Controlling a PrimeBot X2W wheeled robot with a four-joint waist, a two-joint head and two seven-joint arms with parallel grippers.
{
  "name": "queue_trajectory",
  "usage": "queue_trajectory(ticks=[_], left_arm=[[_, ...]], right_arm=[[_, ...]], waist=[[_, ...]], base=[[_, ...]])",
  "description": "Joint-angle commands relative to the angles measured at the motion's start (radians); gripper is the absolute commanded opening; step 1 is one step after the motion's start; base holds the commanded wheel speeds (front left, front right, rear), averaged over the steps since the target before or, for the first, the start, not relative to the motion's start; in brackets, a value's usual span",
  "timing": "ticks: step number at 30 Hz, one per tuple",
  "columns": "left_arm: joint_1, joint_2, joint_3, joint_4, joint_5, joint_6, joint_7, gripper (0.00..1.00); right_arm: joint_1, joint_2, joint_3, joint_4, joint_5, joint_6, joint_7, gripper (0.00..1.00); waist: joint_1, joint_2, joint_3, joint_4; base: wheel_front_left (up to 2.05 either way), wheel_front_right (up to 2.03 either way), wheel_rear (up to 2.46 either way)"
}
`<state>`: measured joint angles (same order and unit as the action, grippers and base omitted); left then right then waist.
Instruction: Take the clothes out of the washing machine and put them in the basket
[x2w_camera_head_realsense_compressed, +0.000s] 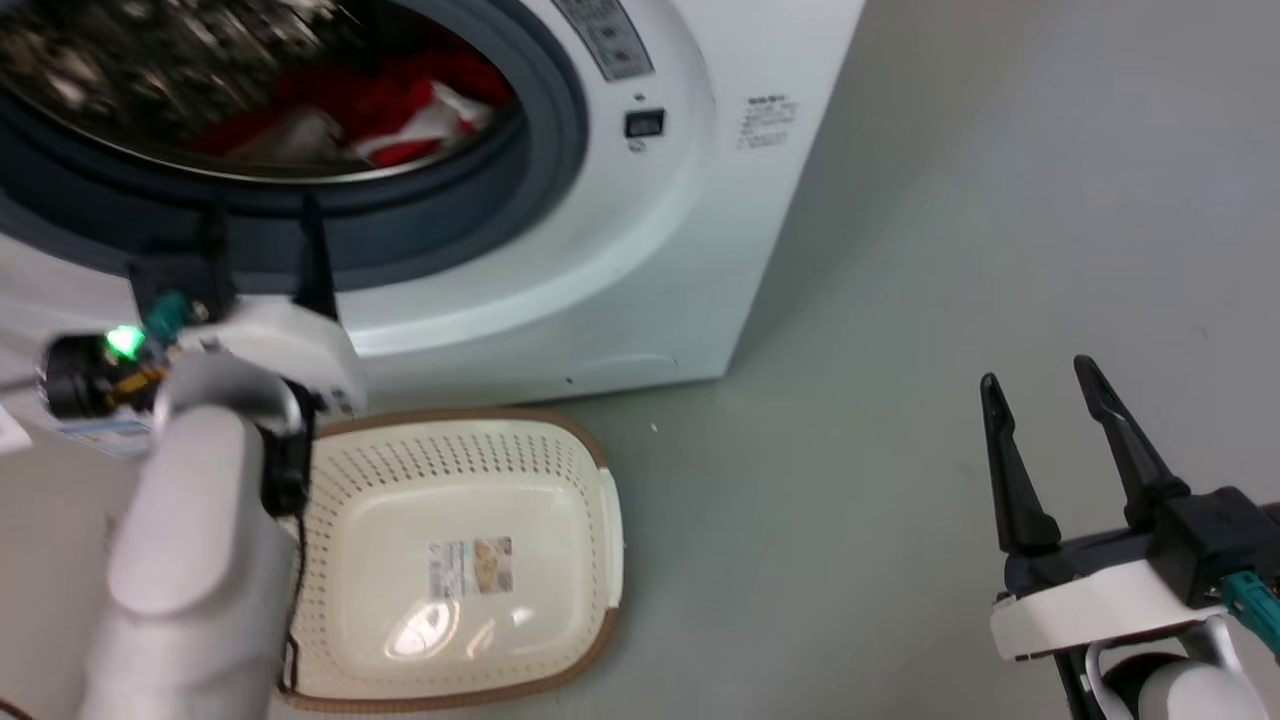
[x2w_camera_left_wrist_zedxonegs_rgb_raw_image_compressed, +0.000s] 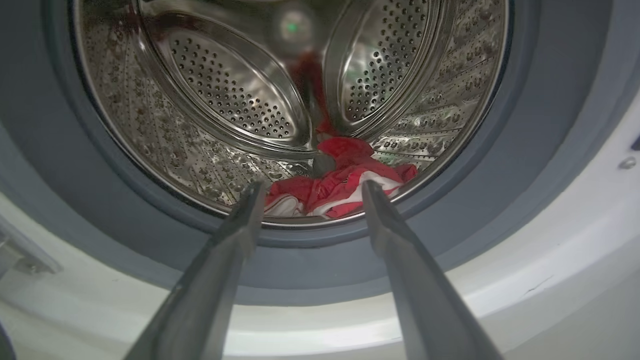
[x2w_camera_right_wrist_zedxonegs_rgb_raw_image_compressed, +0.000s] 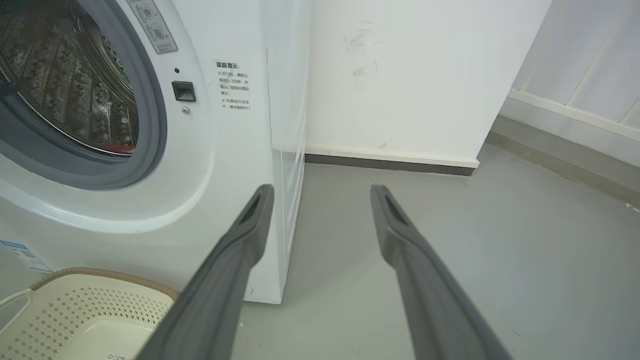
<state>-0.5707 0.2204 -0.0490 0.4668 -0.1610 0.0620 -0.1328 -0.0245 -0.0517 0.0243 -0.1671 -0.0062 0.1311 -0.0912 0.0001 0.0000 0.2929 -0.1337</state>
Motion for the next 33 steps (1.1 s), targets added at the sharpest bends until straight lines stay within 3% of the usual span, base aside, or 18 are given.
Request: queue_trajectory(ticks=[1,13,15,33], left_arm=[[-0.059,0.026,0.005,0.017,0.005,-0.004,0.02,1.0],[-0.332,0.135,-0.009,0.136,0.025,-0.031,0.17,1.0],[-0.417,0.169,-0.005,0.162,0.02,-0.042,0.236,1.0],[-0.717,0.37,-0.001,0.24,0.031,-0.08,0.588,1.0]], right_arm=[[-0.031,0.003,0.007,0.004,0.016,-0.001,-0.018,1.0],[-0.127,0.003,0.079,0.093,0.113,-0.001,-0.102,1.0],[-0.147,0.003,0.104,0.117,0.136,-0.001,-0.122,1.0],[-0.178,0.003,0.208,0.157,0.193,-0.001,-0.165,1.0]], waist=[[-0.0001,0.0,0.104,-0.065],[-0.0001,0.0,0.275,-0.168],[-0.0001,0.0,0.313,-0.197],[-0.0001,0.0,0.426,-0.342]], base=[[0.0,0.0,0.0],[0.0,0.0,0.0],[0.0,0.0,0.0],[0.0,0.0,0.0]])
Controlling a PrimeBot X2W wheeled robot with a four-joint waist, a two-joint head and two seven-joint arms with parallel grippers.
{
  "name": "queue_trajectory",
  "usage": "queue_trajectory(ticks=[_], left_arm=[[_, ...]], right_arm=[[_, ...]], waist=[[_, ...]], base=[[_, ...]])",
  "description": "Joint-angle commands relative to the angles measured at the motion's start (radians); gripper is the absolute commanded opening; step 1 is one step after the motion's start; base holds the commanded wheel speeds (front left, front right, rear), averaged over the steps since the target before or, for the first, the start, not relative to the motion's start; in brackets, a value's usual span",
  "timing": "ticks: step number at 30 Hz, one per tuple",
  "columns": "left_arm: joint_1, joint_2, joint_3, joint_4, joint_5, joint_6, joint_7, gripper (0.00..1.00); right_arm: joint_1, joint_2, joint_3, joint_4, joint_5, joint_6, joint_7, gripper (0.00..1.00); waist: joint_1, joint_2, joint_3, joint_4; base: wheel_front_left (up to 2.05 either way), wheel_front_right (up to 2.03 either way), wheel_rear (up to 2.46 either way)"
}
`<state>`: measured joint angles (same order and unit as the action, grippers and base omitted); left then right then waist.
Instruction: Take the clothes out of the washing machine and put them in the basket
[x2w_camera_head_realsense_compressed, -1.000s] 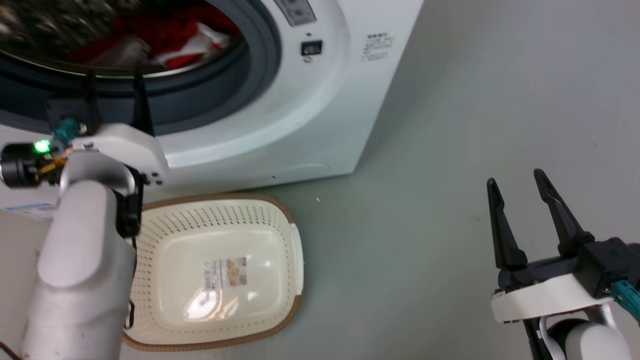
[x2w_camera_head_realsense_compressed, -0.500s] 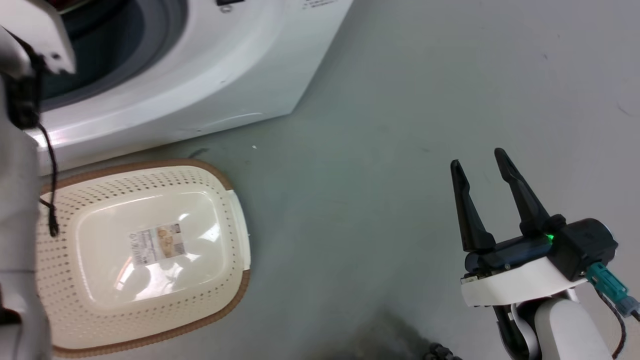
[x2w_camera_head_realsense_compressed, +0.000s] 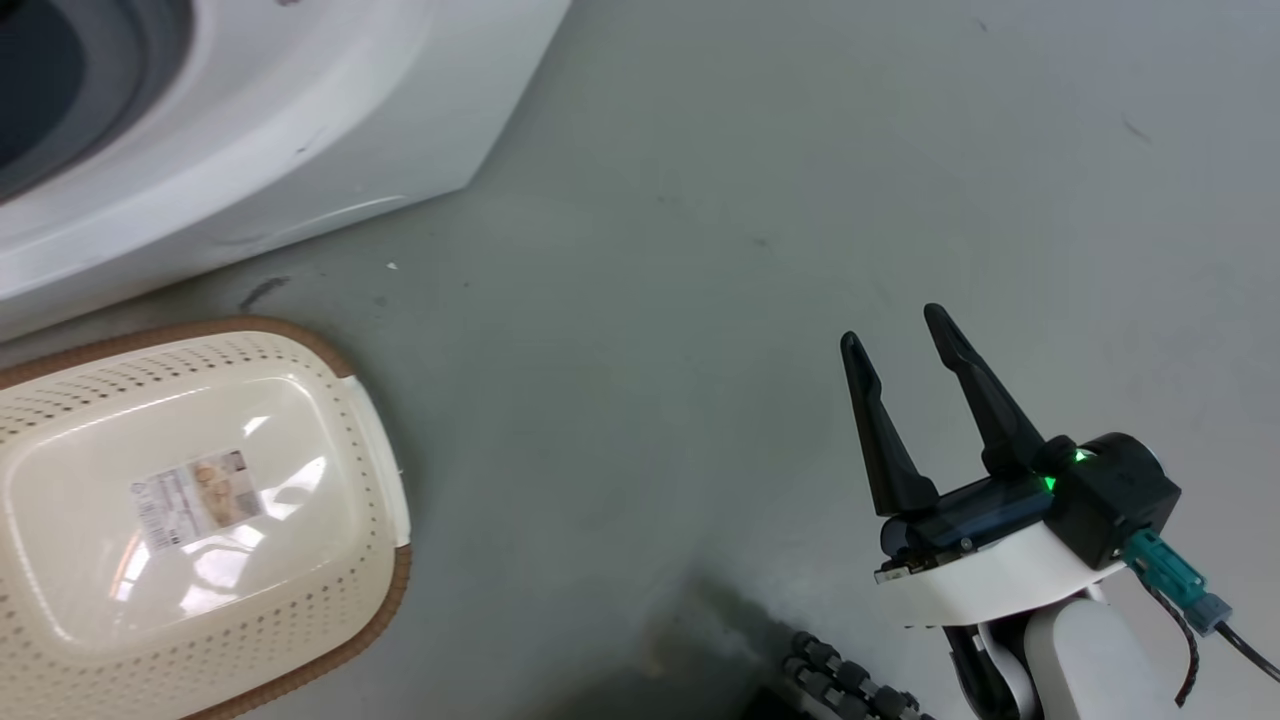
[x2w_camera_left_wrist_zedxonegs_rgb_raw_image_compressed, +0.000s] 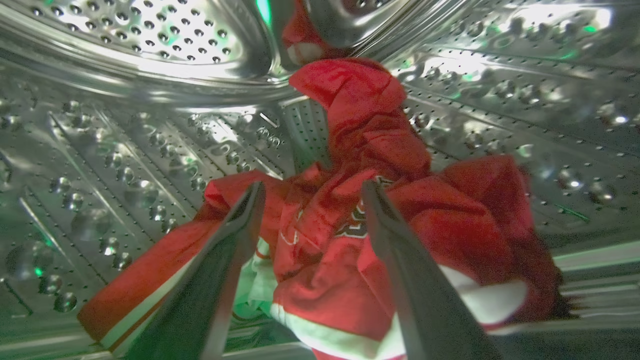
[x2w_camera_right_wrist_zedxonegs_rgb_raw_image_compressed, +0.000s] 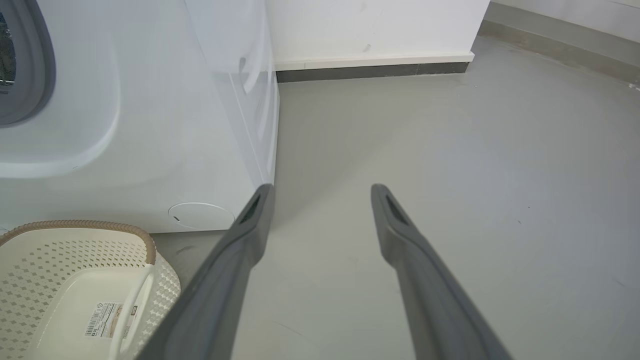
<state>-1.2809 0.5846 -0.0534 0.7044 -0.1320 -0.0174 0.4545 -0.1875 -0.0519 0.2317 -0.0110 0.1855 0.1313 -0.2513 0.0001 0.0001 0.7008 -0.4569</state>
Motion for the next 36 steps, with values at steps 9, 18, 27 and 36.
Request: queue_trajectory(ticks=[9,18,27,36], left_arm=[[-0.039,0.049,-0.009,0.005,-0.003,0.002,0.176,1.0],[-0.004,0.06,-0.014,-0.006,-0.018,0.015,0.276,0.0],[0.012,0.084,-0.003,-0.024,-0.013,0.037,0.086,0.0],[0.092,0.039,0.019,0.101,-0.044,0.057,-0.253,0.0]], right_arm=[[0.0,0.003,0.038,0.018,0.018,-0.001,-0.01,1.0],[-0.012,0.003,0.06,0.028,0.038,-0.001,-0.012,1.0],[-0.021,0.003,0.044,0.038,0.04,-0.001,-0.013,1.0],[-0.006,0.003,0.013,0.042,0.015,-0.001,-0.007,1.0]], waist=[[-0.0001,-0.0001,0.07,-0.063],[-0.0001,-0.0001,0.078,-0.071],[-0.0001,-0.0001,0.048,-0.062],[-0.0001,-0.0001,-0.059,-0.029]], base=[[0.0,0.0,0.0],[0.0,0.0,0.0],[0.0,0.0,0.0],[0.0,0.0,0.0]])
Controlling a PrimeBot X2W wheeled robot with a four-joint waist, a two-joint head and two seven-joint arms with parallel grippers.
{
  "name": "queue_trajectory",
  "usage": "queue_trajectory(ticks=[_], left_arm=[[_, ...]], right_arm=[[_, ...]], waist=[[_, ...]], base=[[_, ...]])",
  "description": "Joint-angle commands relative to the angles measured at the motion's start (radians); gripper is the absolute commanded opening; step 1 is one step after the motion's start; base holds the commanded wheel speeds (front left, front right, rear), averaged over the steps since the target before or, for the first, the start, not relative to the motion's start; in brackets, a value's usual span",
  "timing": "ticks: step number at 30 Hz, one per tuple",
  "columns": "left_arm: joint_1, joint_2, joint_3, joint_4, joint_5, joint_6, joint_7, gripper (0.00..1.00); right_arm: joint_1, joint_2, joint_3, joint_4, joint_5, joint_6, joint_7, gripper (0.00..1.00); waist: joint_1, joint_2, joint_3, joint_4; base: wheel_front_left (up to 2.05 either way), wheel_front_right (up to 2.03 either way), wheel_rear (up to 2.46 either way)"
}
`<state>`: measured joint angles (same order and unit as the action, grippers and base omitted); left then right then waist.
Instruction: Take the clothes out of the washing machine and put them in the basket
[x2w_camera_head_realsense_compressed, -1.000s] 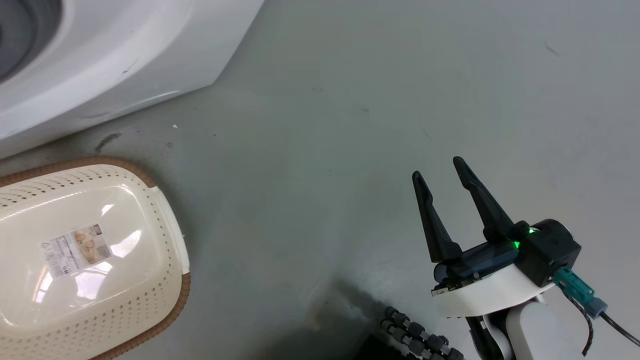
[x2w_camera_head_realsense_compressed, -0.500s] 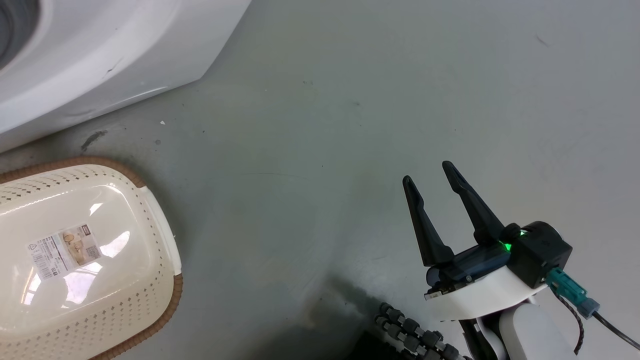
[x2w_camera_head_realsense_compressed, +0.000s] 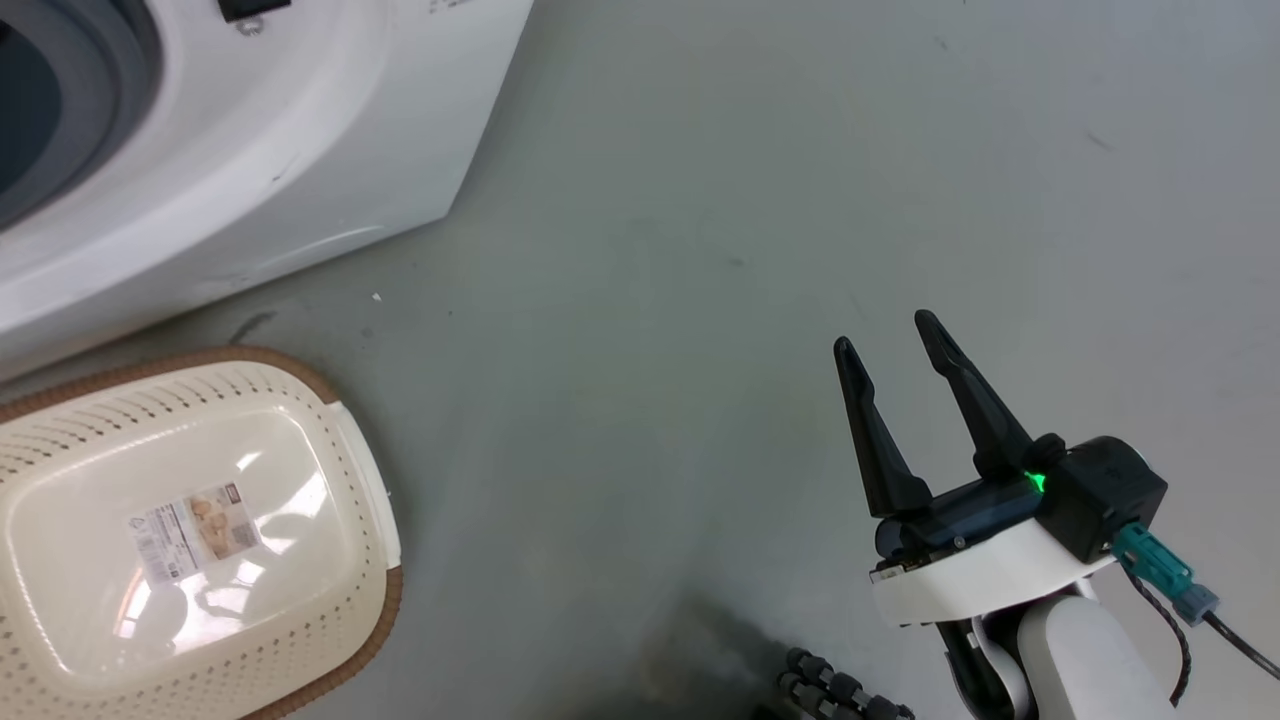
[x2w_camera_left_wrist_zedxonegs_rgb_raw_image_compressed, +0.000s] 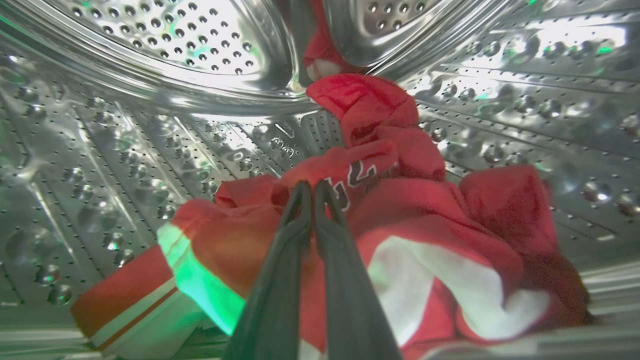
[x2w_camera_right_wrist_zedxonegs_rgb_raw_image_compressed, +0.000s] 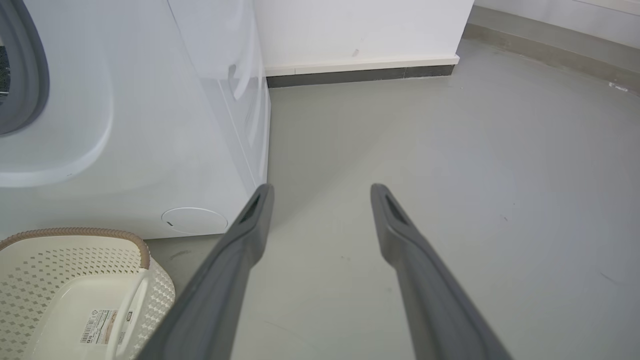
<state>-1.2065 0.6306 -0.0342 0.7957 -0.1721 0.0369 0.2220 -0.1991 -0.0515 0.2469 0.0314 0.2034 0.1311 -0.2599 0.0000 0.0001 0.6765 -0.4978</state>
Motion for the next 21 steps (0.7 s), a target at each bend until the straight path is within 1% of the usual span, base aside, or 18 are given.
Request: queue_trajectory(ticks=[1,7,10,13,17,21], left_arm=[[0.028,-0.011,0.001,0.024,-0.008,0.002,-0.054,0.0],[0.121,-0.059,0.025,0.114,-0.047,0.002,-0.261,0.0],[0.181,-0.086,0.039,0.146,-0.068,0.009,-0.344,0.0],[0.24,-0.106,0.053,0.165,-0.089,0.001,-0.414,0.0],[0.325,-0.137,0.064,0.162,-0.109,-0.008,-0.466,0.0],[0.413,-0.169,0.07,0.13,-0.121,-0.015,-0.483,0.0]], right_arm=[[0.009,0.002,-0.006,-0.003,-0.006,-0.001,0.003,1.0],[0.035,0.002,-0.028,-0.004,-0.02,-0.001,0.024,1.0],[0.056,0.002,-0.041,-0.008,-0.028,-0.001,0.038,1.0],[0.08,0.002,-0.055,-0.013,-0.036,-0.001,0.052,1.0],[0.11,0.002,-0.075,-0.023,-0.049,-0.001,0.076,1.0],[0.142,0.002,-0.089,-0.04,-0.064,-0.001,0.1,1.0]], waist=[[0.0,-0.0001,-0.046,0.015],[0.0,-0.0001,-0.145,0.033],[0.0,-0.0001,-0.205,0.047],[0.0,-0.0001,-0.263,0.065],[0.0,-0.0001,-0.34,0.091],[0.0,-0.0001,-0.411,0.117]], base=[[0.0,0.0,0.0],[0.0,0.0,0.0],[0.0,0.0,0.0],[0.0,0.0,0.0],[0.0,0.0,0.0],[0.0,0.0,0.0]])
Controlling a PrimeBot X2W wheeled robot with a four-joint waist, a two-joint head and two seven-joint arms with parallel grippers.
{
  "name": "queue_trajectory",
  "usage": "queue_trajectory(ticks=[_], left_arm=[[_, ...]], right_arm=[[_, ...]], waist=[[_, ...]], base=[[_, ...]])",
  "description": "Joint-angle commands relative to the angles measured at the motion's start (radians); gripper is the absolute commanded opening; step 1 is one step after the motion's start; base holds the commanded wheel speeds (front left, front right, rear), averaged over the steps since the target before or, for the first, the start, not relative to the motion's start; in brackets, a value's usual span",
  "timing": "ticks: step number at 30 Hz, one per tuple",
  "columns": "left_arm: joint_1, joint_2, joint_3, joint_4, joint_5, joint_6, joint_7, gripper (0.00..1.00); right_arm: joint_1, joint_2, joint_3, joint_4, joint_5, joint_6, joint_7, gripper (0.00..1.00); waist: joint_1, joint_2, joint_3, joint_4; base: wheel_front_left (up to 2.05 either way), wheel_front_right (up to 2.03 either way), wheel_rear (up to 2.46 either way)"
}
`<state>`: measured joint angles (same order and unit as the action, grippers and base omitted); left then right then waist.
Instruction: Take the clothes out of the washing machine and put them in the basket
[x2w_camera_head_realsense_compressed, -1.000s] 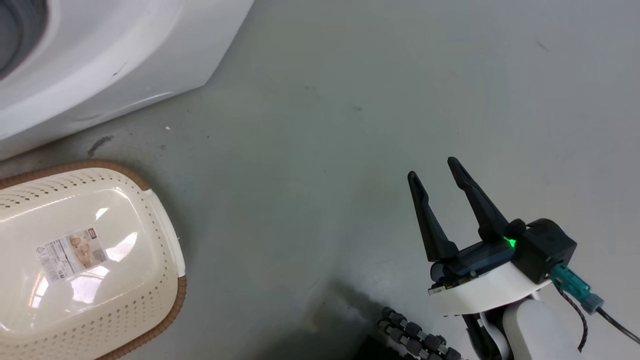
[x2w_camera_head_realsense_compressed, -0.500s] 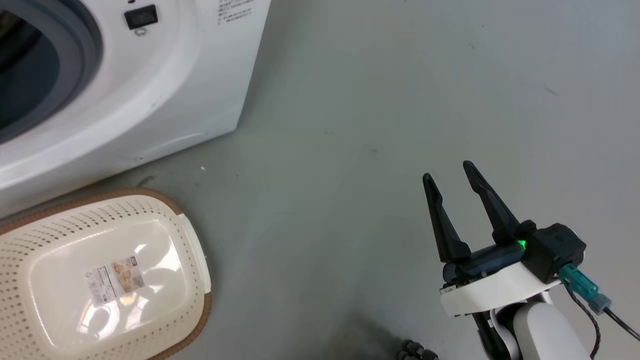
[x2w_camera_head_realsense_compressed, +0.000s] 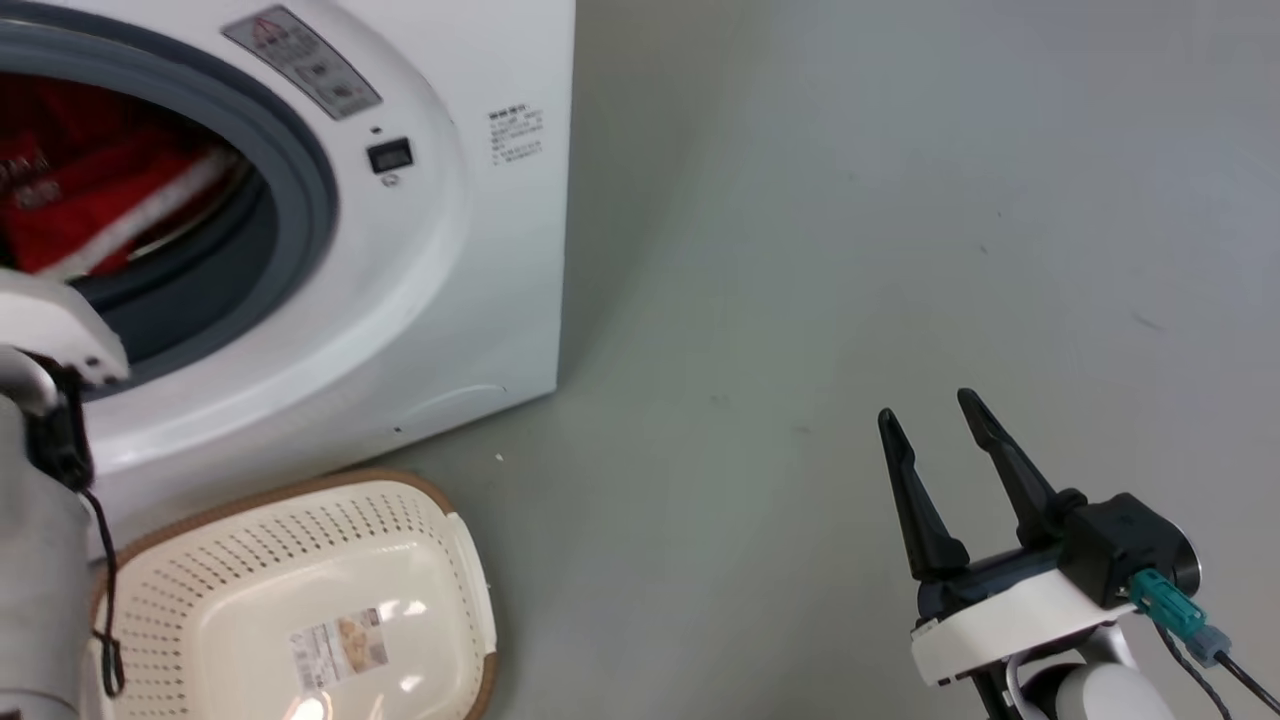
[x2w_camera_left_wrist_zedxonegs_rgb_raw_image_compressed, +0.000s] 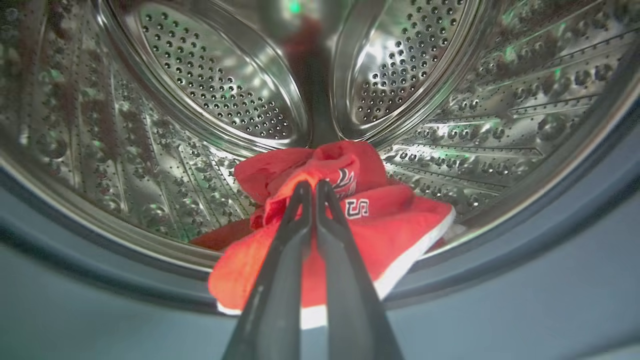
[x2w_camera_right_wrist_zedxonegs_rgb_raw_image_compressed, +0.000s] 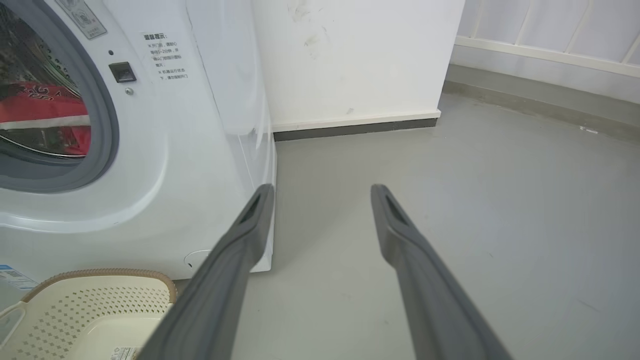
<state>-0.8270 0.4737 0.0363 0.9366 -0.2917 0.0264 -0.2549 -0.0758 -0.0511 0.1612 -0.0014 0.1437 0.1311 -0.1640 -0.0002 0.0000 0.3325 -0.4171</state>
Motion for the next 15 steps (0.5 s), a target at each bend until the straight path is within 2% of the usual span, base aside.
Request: queue_trajectory(ticks=[1,10,11,15], left_arm=[[0.057,-0.022,-0.002,-0.026,-0.001,-0.004,-0.008,0.0],[0.273,-0.08,0.035,-0.252,-0.011,0.012,-0.012,0.0],[0.338,-0.095,0.039,-0.322,-0.017,0.011,-0.012,0.0],[0.418,-0.131,0.028,-0.431,-0.019,0.026,-0.003,0.0]], right_arm=[[0.026,0.001,-0.008,-0.011,-0.01,-0.001,0.011,1.0],[0.092,0.001,-0.04,-0.065,-0.034,-0.001,0.067,1.0],[0.115,0.001,-0.054,-0.085,-0.044,-0.001,0.082,1.0],[0.144,0.001,-0.071,-0.108,-0.046,-0.001,0.099,1.0]], waist=[[0.0002,0.0,-0.086,0.043],[0.0002,0.0,-0.2,0.096],[0.0002,0.0,-0.232,0.118],[0.0002,0.0,-0.262,0.15]], base=[[0.0,0.0,0.0],[0.0,0.0,0.0],[0.0,0.0,0.0],[0.0,0.0,0.0]])
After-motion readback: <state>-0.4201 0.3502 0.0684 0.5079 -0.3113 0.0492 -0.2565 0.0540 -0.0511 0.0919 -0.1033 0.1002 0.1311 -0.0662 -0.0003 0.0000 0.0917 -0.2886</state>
